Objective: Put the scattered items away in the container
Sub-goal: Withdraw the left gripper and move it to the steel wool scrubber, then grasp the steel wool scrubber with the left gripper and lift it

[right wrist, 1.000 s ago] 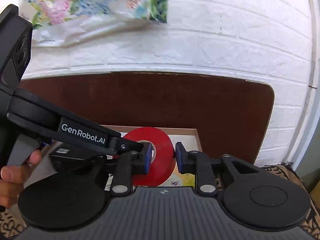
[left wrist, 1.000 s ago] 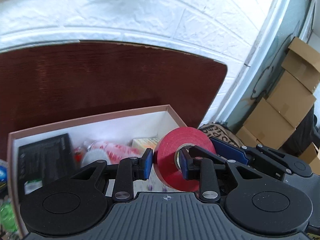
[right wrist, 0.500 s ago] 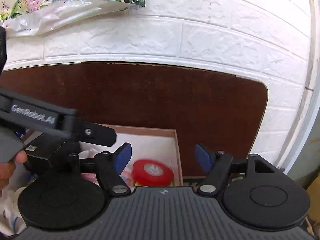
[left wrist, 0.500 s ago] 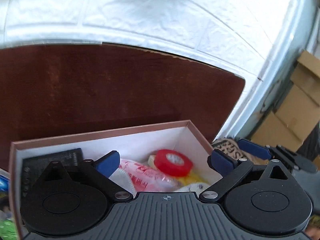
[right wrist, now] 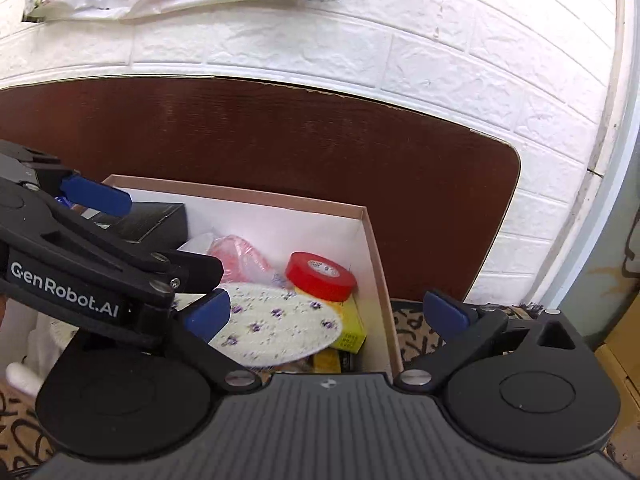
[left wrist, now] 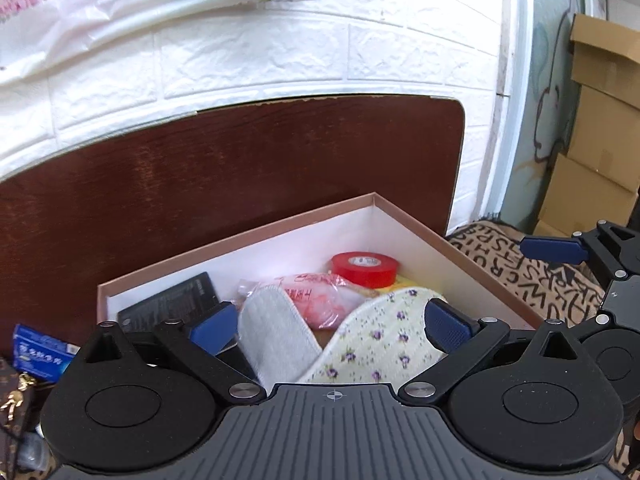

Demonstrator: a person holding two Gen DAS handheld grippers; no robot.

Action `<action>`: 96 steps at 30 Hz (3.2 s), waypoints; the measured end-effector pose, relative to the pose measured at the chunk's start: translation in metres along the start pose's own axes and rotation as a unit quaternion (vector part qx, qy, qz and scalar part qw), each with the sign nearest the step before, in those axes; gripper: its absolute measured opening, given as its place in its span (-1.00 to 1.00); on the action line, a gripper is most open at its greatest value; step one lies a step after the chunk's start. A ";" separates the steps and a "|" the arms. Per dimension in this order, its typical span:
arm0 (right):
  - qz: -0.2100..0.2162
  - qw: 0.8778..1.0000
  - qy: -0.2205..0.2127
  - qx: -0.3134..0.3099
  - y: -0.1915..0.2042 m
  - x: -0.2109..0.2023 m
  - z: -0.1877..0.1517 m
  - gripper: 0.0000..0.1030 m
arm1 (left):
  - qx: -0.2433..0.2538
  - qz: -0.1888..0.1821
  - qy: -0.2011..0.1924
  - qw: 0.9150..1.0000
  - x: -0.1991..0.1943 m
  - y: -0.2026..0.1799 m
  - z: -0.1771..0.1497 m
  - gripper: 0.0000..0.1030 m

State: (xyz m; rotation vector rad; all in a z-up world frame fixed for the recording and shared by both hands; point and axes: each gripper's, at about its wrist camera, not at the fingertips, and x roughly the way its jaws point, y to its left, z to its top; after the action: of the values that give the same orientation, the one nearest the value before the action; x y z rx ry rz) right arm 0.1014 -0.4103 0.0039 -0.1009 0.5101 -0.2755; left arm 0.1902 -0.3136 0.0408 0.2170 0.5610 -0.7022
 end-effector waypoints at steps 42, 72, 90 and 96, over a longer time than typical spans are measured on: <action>0.151 0.975 -0.065 -0.152 0.246 -0.122 -0.086 0.99 | -0.160 0.124 0.010 0.979 -0.220 0.101 -0.209 1.00; -0.030 0.948 -0.008 -0.316 0.342 0.018 -0.092 0.12 | -0.189 0.004 0.050 0.981 -0.078 0.218 -0.177 0.59; 0.058 0.975 0.022 -0.211 0.308 -0.004 -0.085 -0.30 | -0.183 -0.065 0.070 0.979 -0.058 0.204 -0.177 -0.52; 0.141 0.977 0.051 -0.151 0.289 -0.053 -0.090 -0.29 | -0.200 -0.054 0.084 0.975 -0.104 0.187 -0.194 -0.57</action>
State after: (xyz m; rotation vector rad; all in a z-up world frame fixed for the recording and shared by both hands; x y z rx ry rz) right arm 0.0811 -0.1206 -0.0966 -0.3087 0.6576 0.0782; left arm 0.1691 -0.0441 -0.0623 -0.1329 0.8677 -0.6633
